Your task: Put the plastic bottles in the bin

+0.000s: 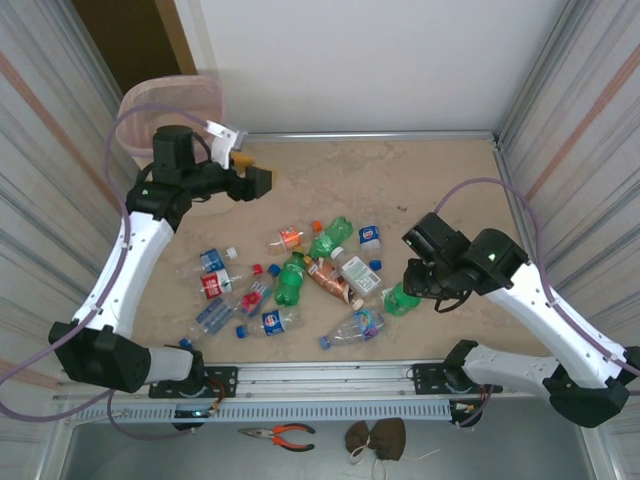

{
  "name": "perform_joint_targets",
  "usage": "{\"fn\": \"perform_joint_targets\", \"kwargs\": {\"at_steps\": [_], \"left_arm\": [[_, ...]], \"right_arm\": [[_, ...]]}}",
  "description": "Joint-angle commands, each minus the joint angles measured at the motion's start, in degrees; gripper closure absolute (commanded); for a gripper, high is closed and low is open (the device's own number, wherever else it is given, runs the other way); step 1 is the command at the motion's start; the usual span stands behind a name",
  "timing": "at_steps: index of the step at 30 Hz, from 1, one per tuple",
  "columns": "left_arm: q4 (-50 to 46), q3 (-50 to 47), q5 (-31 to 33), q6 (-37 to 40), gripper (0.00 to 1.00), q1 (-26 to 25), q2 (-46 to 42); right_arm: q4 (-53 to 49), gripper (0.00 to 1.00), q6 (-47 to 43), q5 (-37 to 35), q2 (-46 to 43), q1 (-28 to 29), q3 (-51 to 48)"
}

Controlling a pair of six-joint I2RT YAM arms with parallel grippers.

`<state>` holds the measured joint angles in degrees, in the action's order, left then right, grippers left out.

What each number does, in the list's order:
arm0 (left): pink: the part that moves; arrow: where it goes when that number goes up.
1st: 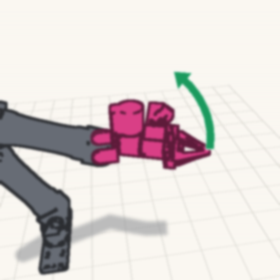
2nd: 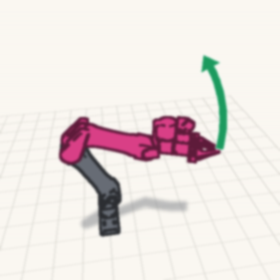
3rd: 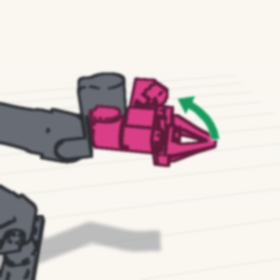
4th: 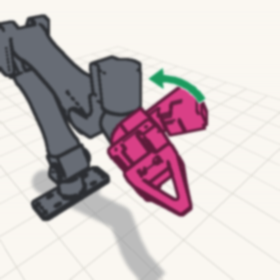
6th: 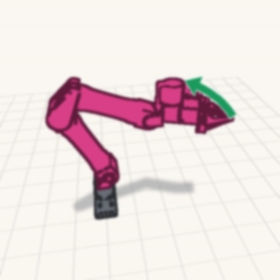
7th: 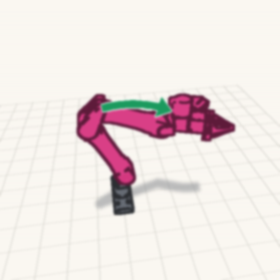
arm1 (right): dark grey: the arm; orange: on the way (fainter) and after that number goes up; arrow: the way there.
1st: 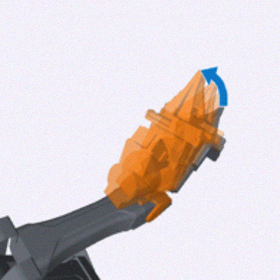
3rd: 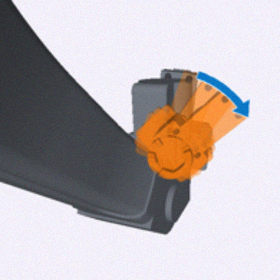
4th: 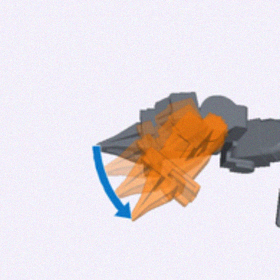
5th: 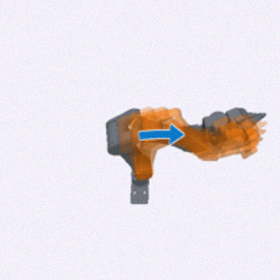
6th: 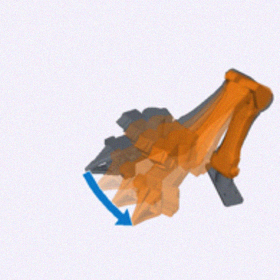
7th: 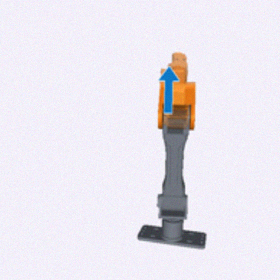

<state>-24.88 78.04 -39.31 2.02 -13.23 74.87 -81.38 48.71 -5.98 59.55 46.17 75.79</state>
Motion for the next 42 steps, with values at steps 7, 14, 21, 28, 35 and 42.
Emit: {"fn": "perform_joint_targets", "kwargs": {"at_steps": [7, 14, 21, 28, 35, 42], "left_arm": [[5.2, -7.7, -14.3, 15.2, 0.13, -10.7, -6.2], [5.7, -13.3, -11.0, 25.9, 0.06, -21.2, -9.6], [5.1, -13.3, -2.1, 27.1, 0.05, -27.8, -6.1], [4.5, -12.9, 2.0, 29.5, 0.09, -31.6, -1.5], [7.4, -13.3, 4.0, 29.4, 0.2, -32.6, -0.4], [7.7, -13.7, 4.9, 29.3, 0.37, -32.7, -0.6]], "right_arm": [[9.3, 0.78, -6.6, 7.3, 0.6, -3.2, 5.9], [18.4, 0.79, -7.9, 15.9, 1.0, -6.0, 6.7], [23.8, 0.8, -6.9, 21.9, 0.8, -7.5, 6.0], [26.7, 0.8, -5.5, 25.2, 0.2, -8.5, 4.7], [27.1, 0.81, -4.8, 25.1, -0.1, -8.6, 3.7], [26.7, 0.81, -4.7, 24.5, -0.2, -8.6, 3.3]]}}
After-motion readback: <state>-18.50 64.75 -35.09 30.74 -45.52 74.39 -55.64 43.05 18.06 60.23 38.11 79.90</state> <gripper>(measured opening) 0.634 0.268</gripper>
